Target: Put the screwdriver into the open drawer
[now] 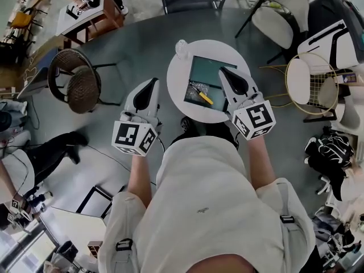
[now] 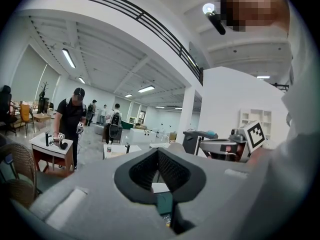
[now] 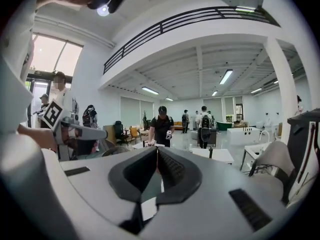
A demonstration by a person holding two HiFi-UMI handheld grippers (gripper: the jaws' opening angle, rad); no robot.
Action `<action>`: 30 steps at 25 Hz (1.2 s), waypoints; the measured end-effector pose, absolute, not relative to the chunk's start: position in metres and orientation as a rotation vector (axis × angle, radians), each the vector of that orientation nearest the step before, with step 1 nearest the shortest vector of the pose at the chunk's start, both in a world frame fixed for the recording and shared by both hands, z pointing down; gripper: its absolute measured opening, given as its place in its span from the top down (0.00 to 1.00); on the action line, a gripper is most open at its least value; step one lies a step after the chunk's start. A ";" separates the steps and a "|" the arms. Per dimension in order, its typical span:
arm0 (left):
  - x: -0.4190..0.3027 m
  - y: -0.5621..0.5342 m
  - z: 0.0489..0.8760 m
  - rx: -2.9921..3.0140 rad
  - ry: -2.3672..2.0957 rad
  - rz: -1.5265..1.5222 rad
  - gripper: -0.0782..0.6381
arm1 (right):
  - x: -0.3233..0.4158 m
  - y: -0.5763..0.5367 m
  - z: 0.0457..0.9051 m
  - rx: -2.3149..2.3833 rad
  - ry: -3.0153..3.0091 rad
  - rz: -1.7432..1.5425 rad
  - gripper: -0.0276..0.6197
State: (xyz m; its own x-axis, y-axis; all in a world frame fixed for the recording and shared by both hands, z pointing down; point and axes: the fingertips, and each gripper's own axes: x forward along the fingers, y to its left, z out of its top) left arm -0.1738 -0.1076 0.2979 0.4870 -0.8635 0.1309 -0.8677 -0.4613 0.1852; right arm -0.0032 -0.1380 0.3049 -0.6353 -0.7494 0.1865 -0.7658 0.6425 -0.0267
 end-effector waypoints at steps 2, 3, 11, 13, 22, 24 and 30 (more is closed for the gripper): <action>-0.176 -0.106 0.299 2.511 -1.495 0.044 0.88 | -0.004 -0.134 0.293 1.265 -2.741 0.158 0.95; -0.176 -0.105 0.299 2.513 -1.499 0.051 0.88 | -0.005 -0.132 0.289 1.266 -2.756 0.156 0.95; -0.180 -0.102 0.305 2.513 -1.511 0.068 0.88 | -0.015 -0.125 0.288 1.204 -2.803 0.182 0.95; -0.182 -0.102 0.307 2.508 -1.514 0.072 0.88 | -0.016 -0.124 0.296 1.194 -2.787 0.215 0.95; -0.186 -0.103 0.313 2.496 -1.513 0.080 0.88 | -0.018 -0.124 0.313 1.194 -2.754 0.240 0.95; -0.186 -0.105 0.313 2.497 -1.510 0.081 0.88 | -0.016 -0.127 0.313 1.205 -2.750 0.253 0.95; -0.184 -0.106 0.314 2.501 -1.497 0.085 0.88 | -0.018 -0.127 0.312 1.197 -2.752 0.260 0.95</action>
State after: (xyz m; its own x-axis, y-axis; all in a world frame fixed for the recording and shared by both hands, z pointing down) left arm -0.1845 -0.1062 0.3137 0.4782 -0.8628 0.1641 -0.8758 -0.4546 0.1621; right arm -0.0178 -0.1272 0.3117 -0.6771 -0.7120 0.1860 -0.7342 0.6706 -0.1059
